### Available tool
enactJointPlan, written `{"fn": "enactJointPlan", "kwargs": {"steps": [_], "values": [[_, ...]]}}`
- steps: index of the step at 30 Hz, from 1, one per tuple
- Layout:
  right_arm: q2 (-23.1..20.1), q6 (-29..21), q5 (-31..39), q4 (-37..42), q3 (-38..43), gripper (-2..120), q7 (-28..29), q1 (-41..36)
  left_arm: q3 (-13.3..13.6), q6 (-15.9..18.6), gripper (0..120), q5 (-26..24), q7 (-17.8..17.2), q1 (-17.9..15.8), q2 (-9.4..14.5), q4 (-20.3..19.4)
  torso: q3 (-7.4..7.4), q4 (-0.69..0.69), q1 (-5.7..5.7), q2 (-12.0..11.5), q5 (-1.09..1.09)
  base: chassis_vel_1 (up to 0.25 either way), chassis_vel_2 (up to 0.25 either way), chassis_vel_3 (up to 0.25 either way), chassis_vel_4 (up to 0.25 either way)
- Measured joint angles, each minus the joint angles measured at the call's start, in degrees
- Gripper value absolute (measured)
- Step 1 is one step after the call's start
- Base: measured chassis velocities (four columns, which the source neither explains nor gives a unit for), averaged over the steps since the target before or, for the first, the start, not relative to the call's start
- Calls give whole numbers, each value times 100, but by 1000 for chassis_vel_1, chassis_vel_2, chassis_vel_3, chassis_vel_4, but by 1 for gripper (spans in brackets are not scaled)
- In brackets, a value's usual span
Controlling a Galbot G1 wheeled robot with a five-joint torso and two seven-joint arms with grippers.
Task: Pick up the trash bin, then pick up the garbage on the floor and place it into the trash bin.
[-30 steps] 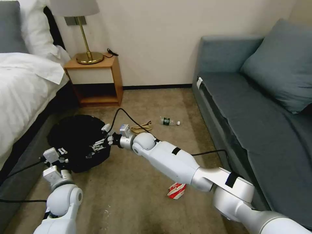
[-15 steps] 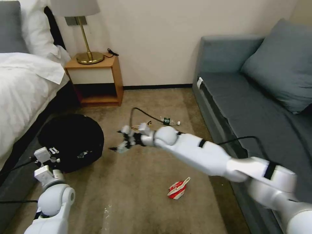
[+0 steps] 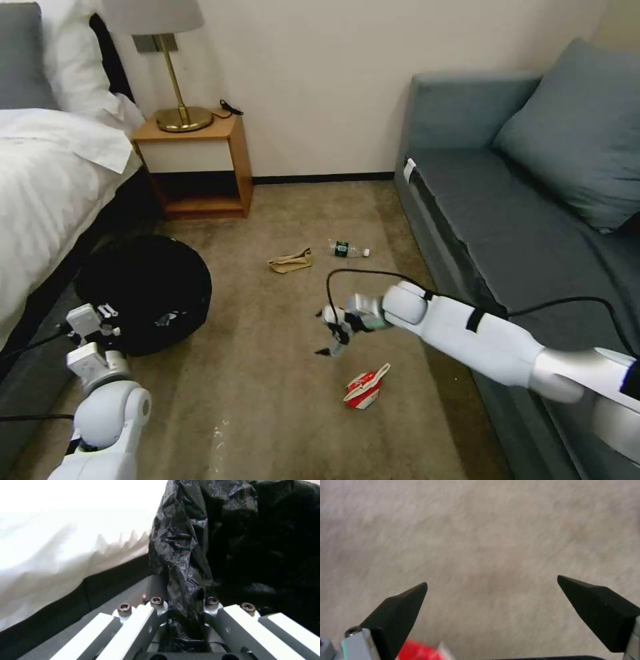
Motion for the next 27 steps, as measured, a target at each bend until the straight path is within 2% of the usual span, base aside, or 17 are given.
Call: {"fn": "enactJointPlan", "kwargs": {"steps": [8,16,20,25,27], "values": [[-509,54,-255,384,-19,100,-135,-400,0,-24,7,27,0,7,-36,-1,0,-1,0,0,-1,0,0,0,0],[-826,113,-428,523,132,100,-205,-768,11,-60,7,103,0,26,-115,25,0,0,0,0,-4,0,0,0,0],[-753,246,-682,312,284,100,-212,-969,16,-62,7,127,0,28,-134,28,0,-1,0,0,-3,0,0,0,0],[-443,335,-818,-113,531,100,-201,-1160,23,-80,7,168,0,56,-153,28,0,0,0,0,-2,0,0,0,0],[-319,310,-787,-265,597,91,-209,-1188,12,-102,7,178,0,85,-155,28,0,0,0,0,-3,0,0,0,0]]}}
